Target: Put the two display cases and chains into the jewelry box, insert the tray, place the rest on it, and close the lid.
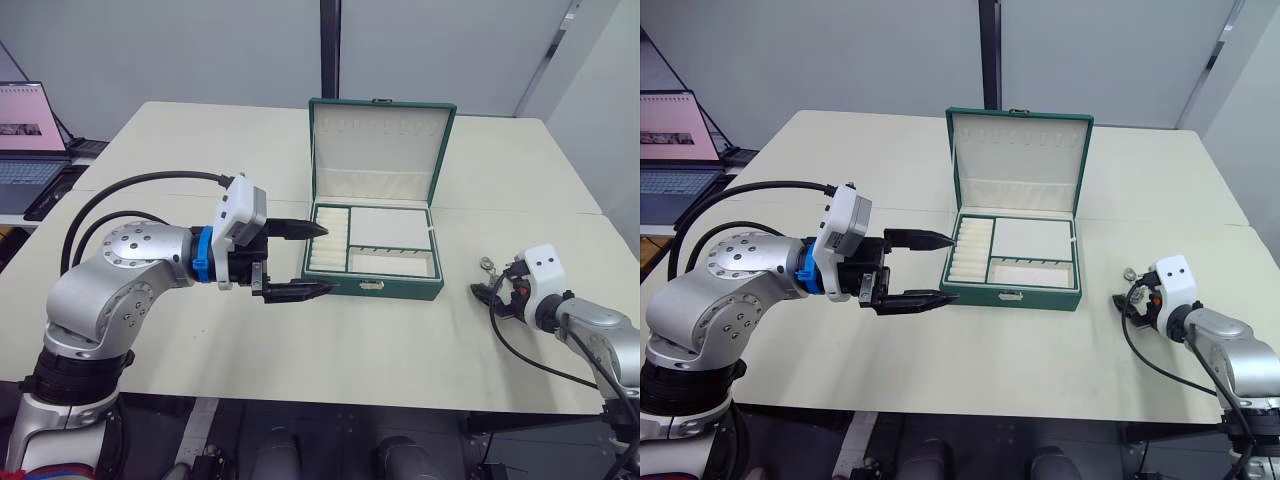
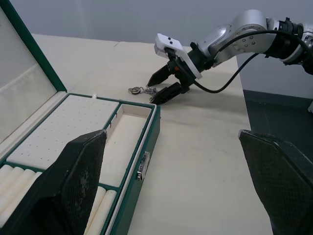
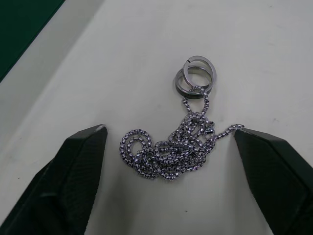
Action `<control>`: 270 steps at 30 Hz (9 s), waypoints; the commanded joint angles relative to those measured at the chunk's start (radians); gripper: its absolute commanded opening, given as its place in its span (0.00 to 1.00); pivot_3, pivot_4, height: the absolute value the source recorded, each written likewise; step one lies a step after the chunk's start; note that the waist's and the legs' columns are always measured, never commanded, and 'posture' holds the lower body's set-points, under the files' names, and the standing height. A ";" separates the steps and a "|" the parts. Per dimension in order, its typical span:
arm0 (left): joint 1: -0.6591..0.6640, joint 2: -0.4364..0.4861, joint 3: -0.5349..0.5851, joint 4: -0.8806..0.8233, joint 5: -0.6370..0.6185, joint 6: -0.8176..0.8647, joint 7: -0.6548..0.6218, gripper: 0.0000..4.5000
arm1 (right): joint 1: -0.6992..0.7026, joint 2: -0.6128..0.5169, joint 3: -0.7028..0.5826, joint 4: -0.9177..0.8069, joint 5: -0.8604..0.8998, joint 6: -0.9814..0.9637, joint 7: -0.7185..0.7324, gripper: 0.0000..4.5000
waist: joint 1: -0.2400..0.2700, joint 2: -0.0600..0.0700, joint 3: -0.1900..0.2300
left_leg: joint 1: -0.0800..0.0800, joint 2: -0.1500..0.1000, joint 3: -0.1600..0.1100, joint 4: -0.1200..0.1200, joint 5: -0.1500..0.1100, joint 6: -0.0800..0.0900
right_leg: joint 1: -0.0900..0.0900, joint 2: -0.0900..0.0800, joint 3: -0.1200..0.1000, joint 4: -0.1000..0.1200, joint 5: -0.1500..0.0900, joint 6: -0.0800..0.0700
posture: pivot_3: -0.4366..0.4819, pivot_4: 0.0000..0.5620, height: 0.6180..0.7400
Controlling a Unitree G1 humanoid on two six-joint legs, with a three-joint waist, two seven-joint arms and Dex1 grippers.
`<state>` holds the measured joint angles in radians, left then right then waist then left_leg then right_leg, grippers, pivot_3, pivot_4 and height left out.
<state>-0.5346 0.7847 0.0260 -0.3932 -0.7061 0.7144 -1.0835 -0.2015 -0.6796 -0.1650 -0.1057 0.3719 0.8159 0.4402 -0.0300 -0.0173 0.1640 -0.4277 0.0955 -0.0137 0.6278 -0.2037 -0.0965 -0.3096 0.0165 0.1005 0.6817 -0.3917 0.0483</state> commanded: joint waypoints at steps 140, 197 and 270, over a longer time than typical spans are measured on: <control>0.226 0.294 0.245 0.068 -0.089 0.063 -0.087 1.00 | -0.443 0.040 0.146 -0.403 0.251 0.395 0.158 0.78 | 0.001 0.004 0.002 | -0.004 0.001 0.001 -0.003 0.000 0.000 | -0.009 0.000 0.001 0.000 0.000 0.000 | 0.48 0.27 1.00; -0.074 -0.047 -0.129 0.529 0.369 -0.127 0.102 0.01 | -0.127 -0.175 0.060 -0.151 0.141 0.122 0.136 0.01 | 0.001 0.002 0.001 | -0.004 0.000 0.001 0.000 0.000 0.000 | -0.006 0.000 0.001 0.000 0.000 0.000 | 0.48 0.27 1.00; 0.028 0.157 0.117 0.368 0.205 -0.036 -0.239 0.01 | -0.155 -0.154 -0.037 -0.276 0.058 0.251 0.241 0.01 | -0.002 0.003 0.001 | -0.004 0.000 0.001 -0.001 0.000 0.000 | -0.007 0.000 0.000 0.001 0.000 0.000 | 0.48 0.27 1.00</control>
<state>-0.4944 0.9233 0.1074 0.0093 -0.4532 0.6614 -1.2877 -0.3295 -0.8157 -0.1708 -0.3812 0.4164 1.0930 0.6636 -0.0321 -0.0139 0.1653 -0.4318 0.0957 -0.0128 0.6262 -0.2037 -0.0962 -0.3164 0.0165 0.1007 0.6824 -0.3913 0.0479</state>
